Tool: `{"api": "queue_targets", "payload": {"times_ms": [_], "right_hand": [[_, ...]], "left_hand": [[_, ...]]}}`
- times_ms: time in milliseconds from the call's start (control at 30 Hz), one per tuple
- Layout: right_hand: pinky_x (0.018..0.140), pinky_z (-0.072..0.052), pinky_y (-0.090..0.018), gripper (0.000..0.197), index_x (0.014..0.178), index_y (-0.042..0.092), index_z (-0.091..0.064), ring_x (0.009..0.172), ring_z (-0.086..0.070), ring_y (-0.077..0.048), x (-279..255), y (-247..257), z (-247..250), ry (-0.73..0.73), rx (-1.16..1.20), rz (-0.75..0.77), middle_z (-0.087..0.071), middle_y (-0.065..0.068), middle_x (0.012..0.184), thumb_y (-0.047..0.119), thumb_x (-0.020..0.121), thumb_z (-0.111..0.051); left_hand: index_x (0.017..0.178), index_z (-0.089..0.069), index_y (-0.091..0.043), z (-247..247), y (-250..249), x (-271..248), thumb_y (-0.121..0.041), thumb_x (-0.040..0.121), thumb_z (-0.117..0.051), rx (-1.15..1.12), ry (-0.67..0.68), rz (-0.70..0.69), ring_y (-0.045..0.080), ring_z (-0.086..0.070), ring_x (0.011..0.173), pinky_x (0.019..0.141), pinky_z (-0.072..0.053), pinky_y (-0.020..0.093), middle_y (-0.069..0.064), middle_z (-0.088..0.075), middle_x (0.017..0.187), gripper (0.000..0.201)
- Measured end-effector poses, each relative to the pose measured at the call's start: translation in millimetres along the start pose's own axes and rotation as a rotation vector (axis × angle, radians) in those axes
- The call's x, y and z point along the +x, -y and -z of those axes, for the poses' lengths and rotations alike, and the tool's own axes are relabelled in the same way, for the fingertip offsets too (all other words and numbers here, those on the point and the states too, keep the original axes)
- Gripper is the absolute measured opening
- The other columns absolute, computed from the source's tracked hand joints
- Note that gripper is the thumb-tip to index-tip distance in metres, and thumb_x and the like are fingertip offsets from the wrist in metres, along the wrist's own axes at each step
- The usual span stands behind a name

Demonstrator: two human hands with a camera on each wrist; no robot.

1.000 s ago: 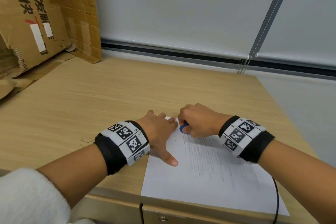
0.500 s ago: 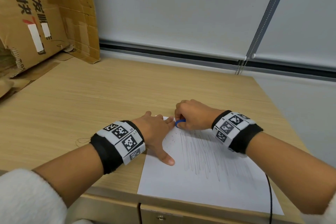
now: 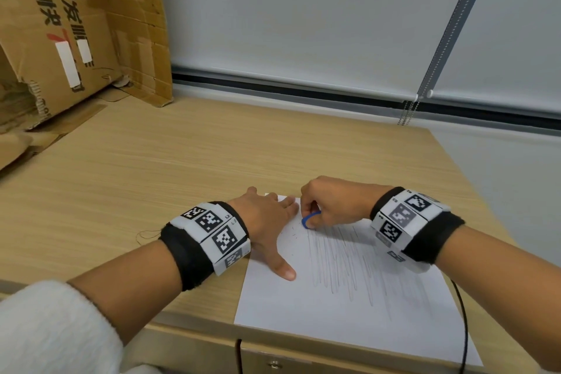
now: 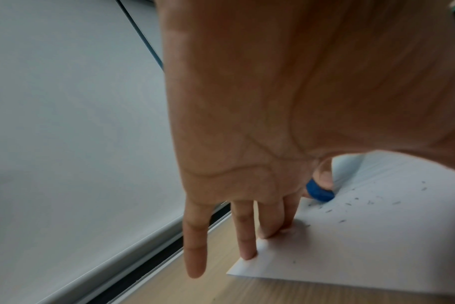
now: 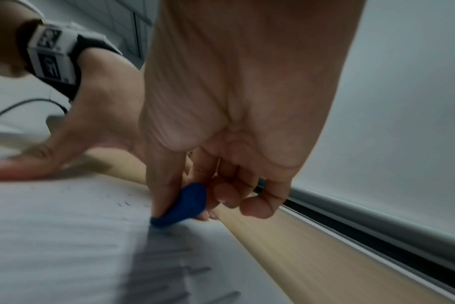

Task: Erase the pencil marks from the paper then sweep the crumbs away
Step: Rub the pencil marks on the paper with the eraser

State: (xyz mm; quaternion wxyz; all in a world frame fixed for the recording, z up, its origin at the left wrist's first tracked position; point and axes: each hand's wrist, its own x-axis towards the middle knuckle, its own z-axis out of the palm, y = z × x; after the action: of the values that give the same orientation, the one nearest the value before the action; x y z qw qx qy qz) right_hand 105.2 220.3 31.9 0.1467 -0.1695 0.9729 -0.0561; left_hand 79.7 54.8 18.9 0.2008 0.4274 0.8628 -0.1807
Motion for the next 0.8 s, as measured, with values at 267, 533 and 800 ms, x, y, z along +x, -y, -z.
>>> {"api": "queue_targets", "payload": {"times_ms": [267,533,800], "right_hand": [[0.059,-0.043,-0.019,0.013,0.085,0.012,-0.065,0.069,-0.055,-0.012,-3.9,1.6,-4.9,0.044,0.002,0.012,-0.066,-0.002,0.084,0.024,0.089,-0.061],[0.067,-0.049,-0.029,0.015,0.089,0.011,-0.067,0.077,-0.060,-0.019,-7.8,2.7,-8.6,0.028,0.011,0.025,-0.066,-0.004,0.087,0.024,0.089,-0.062],[0.067,-0.050,-0.030,0.015,0.089,0.012,-0.068,0.075,-0.060,-0.018,-10.7,4.0,-9.7,0.041,0.031,0.025,-0.067,-0.004,0.086,0.025,0.088,-0.063]], "left_hand": [[0.155,0.010,-0.022,-3.1,2.4,1.0,-0.081,0.064,-0.062,-0.065,-0.009,-0.019,0.020,-0.004,0.149,0.115,-0.026,0.042,-0.009,0.011,0.162,0.130],[0.155,0.009,-0.022,-1.8,1.6,0.7,-0.080,0.065,-0.063,-0.062,0.000,-0.017,0.021,-0.004,0.149,0.113,-0.027,0.041,-0.008,0.011,0.162,0.129],[0.155,0.011,-0.027,-1.8,1.6,0.1,-0.080,0.065,-0.063,-0.069,0.012,-0.015,0.021,0.000,0.150,0.115,-0.024,0.044,-0.008,0.014,0.162,0.127]]}}
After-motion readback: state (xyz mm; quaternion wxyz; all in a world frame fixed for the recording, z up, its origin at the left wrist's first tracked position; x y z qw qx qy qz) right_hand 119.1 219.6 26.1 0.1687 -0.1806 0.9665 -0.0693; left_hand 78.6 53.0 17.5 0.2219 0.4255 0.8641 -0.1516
